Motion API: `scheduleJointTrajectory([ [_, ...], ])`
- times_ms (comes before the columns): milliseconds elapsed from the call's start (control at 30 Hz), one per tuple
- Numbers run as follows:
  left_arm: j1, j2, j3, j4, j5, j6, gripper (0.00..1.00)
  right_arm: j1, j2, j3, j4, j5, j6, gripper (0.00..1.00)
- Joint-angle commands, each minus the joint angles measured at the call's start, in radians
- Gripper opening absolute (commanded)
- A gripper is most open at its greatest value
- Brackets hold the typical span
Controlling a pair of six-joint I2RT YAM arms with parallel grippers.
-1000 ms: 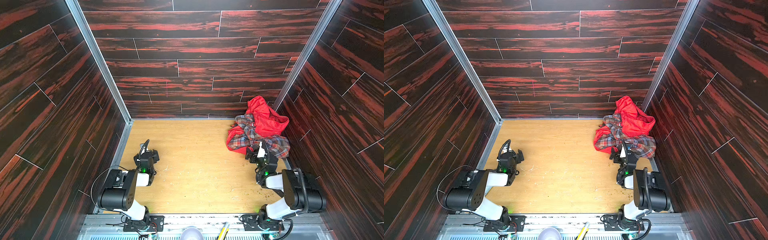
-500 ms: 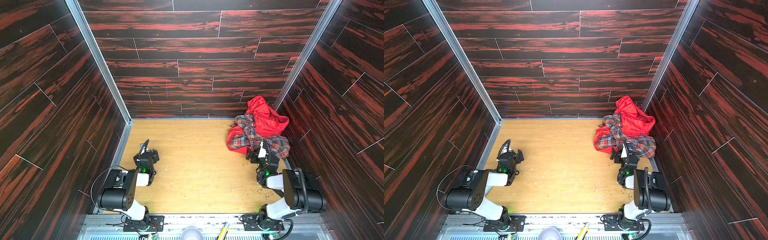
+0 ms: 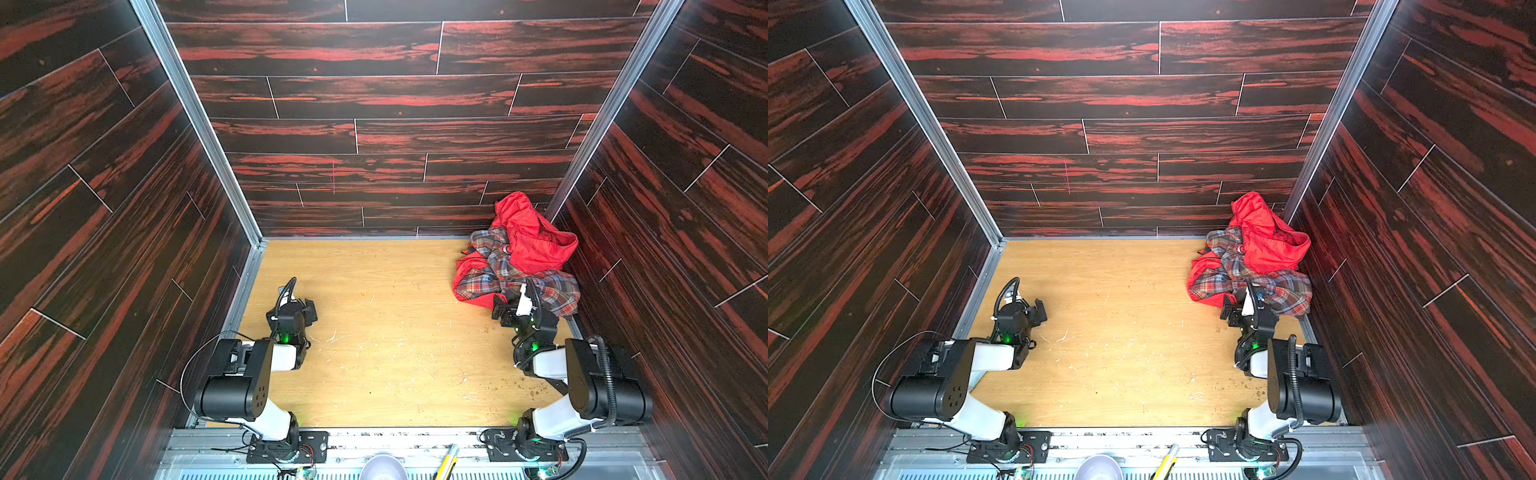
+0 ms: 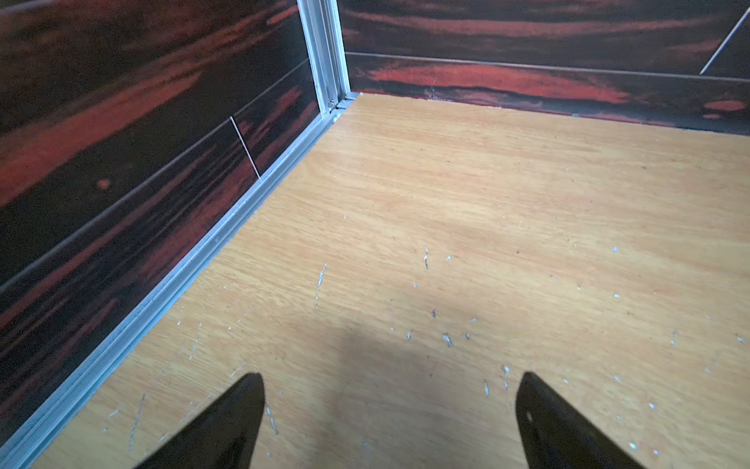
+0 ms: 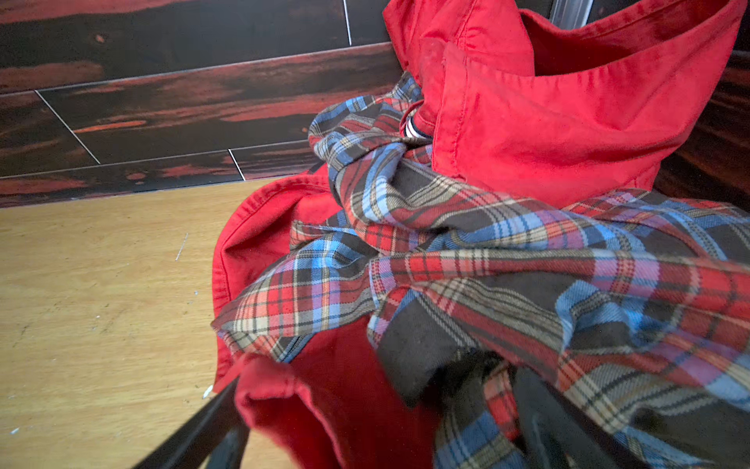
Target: Pick out a specific cloth from the pile
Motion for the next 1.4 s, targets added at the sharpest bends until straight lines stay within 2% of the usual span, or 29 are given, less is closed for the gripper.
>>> scheduleJointTrajectory([
  [0, 0.005, -0.031, 0.018, -0.005, 0.008, 0.001, 0.99, -0.004, 0.009, 0.013, 0.006, -0.008, 0.004, 0.99],
  [333, 0.023, -0.036, 0.010, 0.003, 0.006, -0.027, 0.99, -0.004, 0.007, 0.009, 0.016, -0.002, 0.011, 0.98],
  [433, 0.026, -0.039, 0.022, 0.038, -0.005, -0.021, 0.99, -0.004, -0.093, 0.004, -0.057, 0.084, 0.041, 0.98],
  [467, 0.025, -0.074, 0.059, -0.038, 0.002, -0.006, 0.99, -0.004, -0.145, 0.002, -0.099, 0.099, 0.044, 0.98],
  [500, 0.025, -0.135, 0.110, -0.218, 0.078, 0.021, 0.99, -0.003, -0.198, 0.012, -0.156, 0.102, 0.043, 0.98],
  [533, 0.017, -0.184, 0.163, -0.355, 0.104, 0.037, 0.99, -0.002, -0.237, 0.031, -0.206, 0.097, 0.039, 0.98],
  [600, 0.009, -0.289, 0.252, -0.545, 0.103, 0.004, 0.99, -0.001, -0.295, 0.096, -0.329, 0.128, 0.057, 0.98],
  [667, 0.008, -0.378, 0.339, -0.716, 0.097, -0.039, 0.99, 0.009, -0.299, 0.255, -0.565, 0.156, 0.067, 0.98],
  [733, 0.005, -0.441, 0.441, -0.919, 0.152, -0.078, 0.99, 0.050, -0.241, 0.461, -0.812, 0.211, 0.044, 0.99],
  [833, -0.014, -0.474, 0.562, -1.161, 0.343, -0.163, 0.99, 0.143, -0.102, 0.764, -1.101, 0.309, -0.014, 0.98],
  [900, -0.060, -0.466, 0.634, -1.290, 0.438, -0.221, 0.99, 0.205, -0.016, 0.941, -1.249, 0.312, -0.057, 0.96],
  [967, -0.138, -0.454, 0.679, -1.344, 0.490, -0.258, 0.99, 0.249, 0.044, 1.048, -1.333, 0.286, -0.082, 0.95],
  [1100, -0.320, -0.406, 0.767, -1.396, 0.391, -0.289, 0.99, 0.283, 0.139, 1.167, -1.416, 0.146, -0.101, 0.90],
  [1167, -0.368, -0.379, 0.796, -1.394, 0.351, -0.328, 0.99, 0.292, 0.207, 1.222, -1.452, 0.118, -0.127, 0.89],
  [1233, -0.393, -0.354, 0.813, -1.369, 0.350, -0.371, 0.99, 0.295, 0.300, 1.313, -1.529, 0.087, -0.157, 0.80],
  [1367, -0.458, -0.288, 0.863, -1.357, 0.361, -0.386, 0.99, 0.294, 0.534, 1.561, -1.687, 0.165, -0.177, 0.68],
])
